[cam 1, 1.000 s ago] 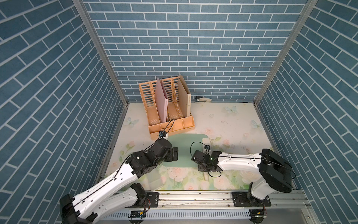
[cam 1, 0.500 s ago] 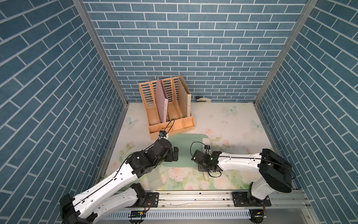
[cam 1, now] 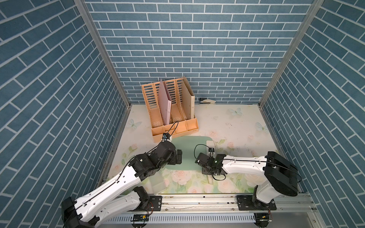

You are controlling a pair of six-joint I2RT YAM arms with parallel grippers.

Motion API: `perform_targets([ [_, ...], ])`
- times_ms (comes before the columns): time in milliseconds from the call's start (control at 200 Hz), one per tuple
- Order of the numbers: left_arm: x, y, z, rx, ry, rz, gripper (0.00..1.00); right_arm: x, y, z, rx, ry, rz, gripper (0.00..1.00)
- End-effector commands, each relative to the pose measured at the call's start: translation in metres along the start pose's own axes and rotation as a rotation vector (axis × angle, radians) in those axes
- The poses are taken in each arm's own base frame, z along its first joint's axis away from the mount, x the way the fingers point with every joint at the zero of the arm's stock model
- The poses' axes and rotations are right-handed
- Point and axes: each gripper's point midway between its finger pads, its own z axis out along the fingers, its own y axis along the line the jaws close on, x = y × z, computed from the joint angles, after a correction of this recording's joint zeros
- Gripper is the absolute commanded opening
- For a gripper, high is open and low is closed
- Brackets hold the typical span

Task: Align the knife with the edge of the cutting board
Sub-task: Place the knife at the edge of the cutting board.

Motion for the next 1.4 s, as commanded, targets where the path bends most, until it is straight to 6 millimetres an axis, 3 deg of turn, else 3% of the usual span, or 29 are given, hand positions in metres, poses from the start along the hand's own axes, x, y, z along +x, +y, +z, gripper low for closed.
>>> perform_targets([
  [0, 0.0037, 0.0061, 0.0033, -0.021, 0.005, 0.008, 1.00, 0.0095, -0.0115, 0.0065, 0.028, 0.038, -0.013, 0.25],
  [355, 0.0008, 0.0063, -0.0018, -0.010, -0.015, -0.001, 1.00, 0.0114, -0.0100, 0.0092, 0.020, 0.046, -0.019, 0.33],
  [1395, 0.0026, 0.0060, 0.0014, -0.015, -0.005, 0.003, 1.00, 0.0097, -0.0158, 0.0060, 0.038, 0.034, -0.016, 0.34],
])
